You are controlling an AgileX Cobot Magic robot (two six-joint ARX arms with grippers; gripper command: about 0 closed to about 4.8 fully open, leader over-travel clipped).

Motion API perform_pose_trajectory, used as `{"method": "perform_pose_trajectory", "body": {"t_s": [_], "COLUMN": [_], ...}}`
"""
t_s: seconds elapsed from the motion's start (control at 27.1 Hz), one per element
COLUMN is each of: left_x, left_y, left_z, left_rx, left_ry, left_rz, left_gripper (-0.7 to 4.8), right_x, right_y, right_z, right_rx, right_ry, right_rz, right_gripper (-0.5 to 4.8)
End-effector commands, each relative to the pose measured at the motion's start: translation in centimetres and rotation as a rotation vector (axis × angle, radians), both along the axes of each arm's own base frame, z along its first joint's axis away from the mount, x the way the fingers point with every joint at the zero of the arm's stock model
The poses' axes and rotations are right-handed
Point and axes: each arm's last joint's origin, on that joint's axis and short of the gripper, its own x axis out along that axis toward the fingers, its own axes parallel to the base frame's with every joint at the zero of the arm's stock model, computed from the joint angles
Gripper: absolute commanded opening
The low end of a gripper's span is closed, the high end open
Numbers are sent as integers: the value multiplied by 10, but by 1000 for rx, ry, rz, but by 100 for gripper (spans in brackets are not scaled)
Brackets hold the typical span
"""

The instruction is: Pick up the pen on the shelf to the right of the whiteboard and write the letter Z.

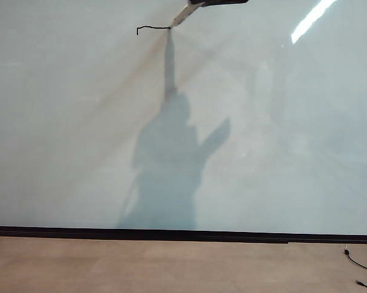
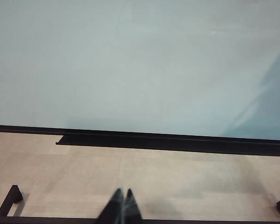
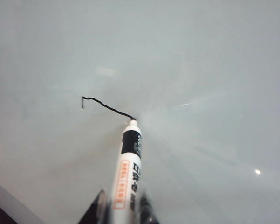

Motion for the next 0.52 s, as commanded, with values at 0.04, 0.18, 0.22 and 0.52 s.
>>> {"method": "perform_pose_trajectory", "body": {"t_s": [0.04,0.18,0.22,0.52], "left_x": [0,0,0,0], "left_y": [0,0,0,0], "left_z": [1,1,1,1], "left_rx": [4,4,4,4], "left_ry": [-7,-7,-7,-7], "left_rz": [-1,-1,-1,-1], "left_gripper": [-5,-4,-5,-5], "right_x": [-1,-5,-4,-7], "right_y": [-8,-13,-15,-24], "right_z": [4,4,4,5], "right_rx": [17,10,7,-8], "right_ry": [-21,-11,-9,0], "right_rz": [-67,-106,-114,-166], "right_gripper": [-6,-6,-6,-6]}}
